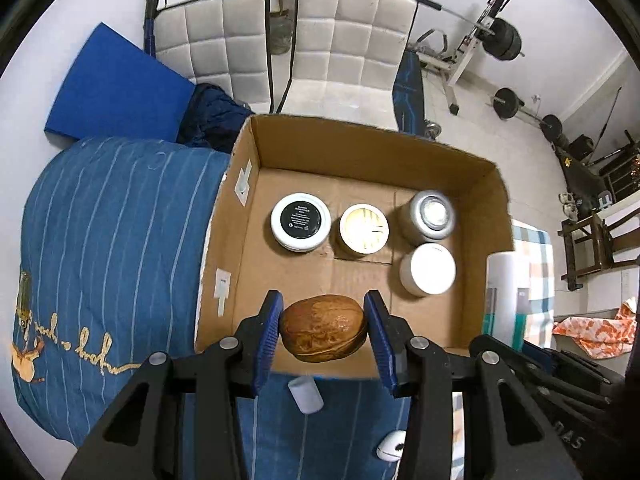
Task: Organize rigid objects
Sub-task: 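Carry the walnut and spray bottle into the cardboard box and lower them, then open both tools to release the items and lift out of the box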
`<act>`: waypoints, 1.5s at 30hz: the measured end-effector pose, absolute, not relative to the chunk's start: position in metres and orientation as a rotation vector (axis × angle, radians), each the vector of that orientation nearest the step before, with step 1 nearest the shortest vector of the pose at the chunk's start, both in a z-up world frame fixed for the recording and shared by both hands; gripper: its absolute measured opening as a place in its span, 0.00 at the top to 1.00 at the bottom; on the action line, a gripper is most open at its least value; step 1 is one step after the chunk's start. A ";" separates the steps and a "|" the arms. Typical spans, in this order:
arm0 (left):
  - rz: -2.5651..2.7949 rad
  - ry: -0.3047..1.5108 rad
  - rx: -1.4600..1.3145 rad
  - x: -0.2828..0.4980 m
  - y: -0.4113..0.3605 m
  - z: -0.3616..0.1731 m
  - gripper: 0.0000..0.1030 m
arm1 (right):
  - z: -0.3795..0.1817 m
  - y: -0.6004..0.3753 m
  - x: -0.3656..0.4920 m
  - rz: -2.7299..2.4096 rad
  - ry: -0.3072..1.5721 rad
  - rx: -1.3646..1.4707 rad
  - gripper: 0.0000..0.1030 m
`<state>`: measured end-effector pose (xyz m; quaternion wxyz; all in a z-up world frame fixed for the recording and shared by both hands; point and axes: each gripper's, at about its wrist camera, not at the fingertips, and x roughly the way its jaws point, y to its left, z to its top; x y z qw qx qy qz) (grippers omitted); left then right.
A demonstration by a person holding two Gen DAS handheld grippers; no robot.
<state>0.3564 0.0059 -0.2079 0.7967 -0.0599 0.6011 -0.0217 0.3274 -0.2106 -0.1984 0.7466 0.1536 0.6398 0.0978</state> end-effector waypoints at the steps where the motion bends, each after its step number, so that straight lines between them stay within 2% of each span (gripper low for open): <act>1: -0.045 1.303 -0.127 0.361 0.007 -0.214 0.62 | -0.207 -0.209 0.335 0.206 1.409 0.339 0.67; 16: -0.008 1.647 -0.206 0.413 0.028 -0.356 0.62 | -0.335 -0.172 0.406 0.135 1.574 0.330 0.66; 32: -0.034 1.729 -0.137 0.426 0.022 -0.389 0.61 | -0.382 -0.165 0.421 0.042 1.671 0.237 0.65; 35: -0.019 1.731 -0.108 0.424 0.022 -0.382 0.57 | -0.377 -0.159 0.419 0.035 1.665 0.186 0.60; 36: -0.014 1.725 -0.107 0.423 0.023 -0.379 0.56 | -0.377 -0.155 0.421 0.028 1.663 0.155 0.54; 38: -0.005 1.706 -0.116 0.421 0.025 -0.371 0.51 | -0.372 -0.153 0.417 0.022 1.659 0.111 0.48; 39: -0.004 1.697 -0.124 0.419 0.028 -0.367 0.45 | -0.368 -0.153 0.415 0.017 1.653 0.095 0.44; 42: -0.023 1.659 -0.166 0.414 0.034 -0.347 0.39 | -0.359 -0.157 0.408 -0.002 1.632 0.061 0.42; 44: -0.023 1.627 -0.176 0.408 0.036 -0.334 0.27 | -0.353 -0.164 0.402 -0.010 1.624 0.057 0.39; 45: -0.031 1.610 -0.176 0.406 0.036 -0.328 0.14 | -0.349 -0.165 0.400 -0.009 1.619 0.057 0.34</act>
